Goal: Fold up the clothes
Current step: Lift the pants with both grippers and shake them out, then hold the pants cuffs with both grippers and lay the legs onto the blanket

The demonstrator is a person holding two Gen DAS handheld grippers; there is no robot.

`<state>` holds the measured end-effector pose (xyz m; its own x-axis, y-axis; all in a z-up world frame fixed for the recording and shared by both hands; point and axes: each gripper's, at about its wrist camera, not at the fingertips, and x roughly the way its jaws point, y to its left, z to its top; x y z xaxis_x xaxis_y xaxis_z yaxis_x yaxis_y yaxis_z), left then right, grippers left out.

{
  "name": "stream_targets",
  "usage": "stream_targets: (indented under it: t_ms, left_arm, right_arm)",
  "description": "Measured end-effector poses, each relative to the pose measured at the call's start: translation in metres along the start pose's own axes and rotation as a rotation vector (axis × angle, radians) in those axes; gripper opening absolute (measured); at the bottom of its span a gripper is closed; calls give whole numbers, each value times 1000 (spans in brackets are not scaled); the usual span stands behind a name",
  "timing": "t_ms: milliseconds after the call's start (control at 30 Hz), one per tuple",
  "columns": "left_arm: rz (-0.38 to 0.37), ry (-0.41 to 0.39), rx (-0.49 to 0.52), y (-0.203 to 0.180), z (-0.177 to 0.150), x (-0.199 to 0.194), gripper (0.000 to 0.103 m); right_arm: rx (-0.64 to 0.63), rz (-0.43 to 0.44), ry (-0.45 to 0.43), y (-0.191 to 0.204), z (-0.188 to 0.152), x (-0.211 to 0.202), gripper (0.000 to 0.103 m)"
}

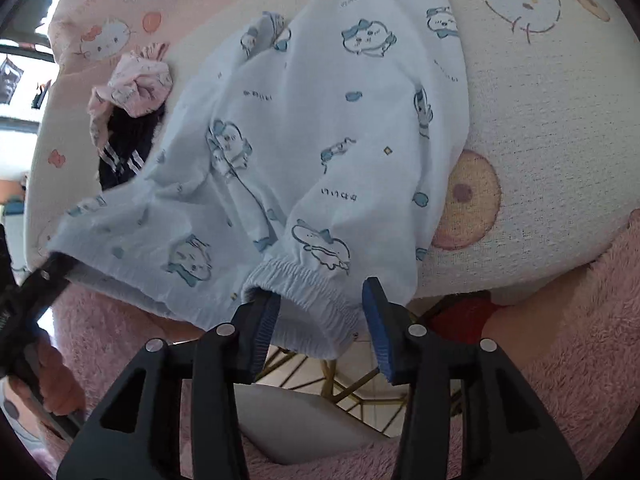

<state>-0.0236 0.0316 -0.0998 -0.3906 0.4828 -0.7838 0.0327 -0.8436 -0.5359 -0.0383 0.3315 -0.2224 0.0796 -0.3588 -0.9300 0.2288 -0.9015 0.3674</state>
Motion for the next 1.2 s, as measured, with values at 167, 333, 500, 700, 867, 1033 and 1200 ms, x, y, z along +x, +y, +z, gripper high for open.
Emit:
stream_targets:
  t_ms: [167, 333, 500, 700, 867, 1033, 1200]
  left_arm:
    - [-45, -68, -32, 1, 10, -14, 19]
    - [96, -46, 55, 1, 11, -21, 28]
    - [462, -62, 417, -18, -5, -19, 55]
    - [339, 16, 577, -42, -19, 10, 54]
    - [289, 69, 633, -66, -30, 37, 55]
    - [348, 176, 605, -59, -38, 71, 54]
    - [339, 295, 517, -38, -46, 95, 54]
  right_arm:
    - [-98, -212, 2, 17, -8, 15, 44]
    - [-91, -206, -122, 13, -2, -10, 9]
    - [-138, -169, -358, 27, 6, -92, 7]
    - [-249, -99, -471, 66, 13, -155, 8]
    - [-263, -73, -461, 73, 6, -153, 9]
    - [-179, -10, -413, 47, 6, -143, 11]
    - [-112, -1, -396, 26, 3, -138, 11]
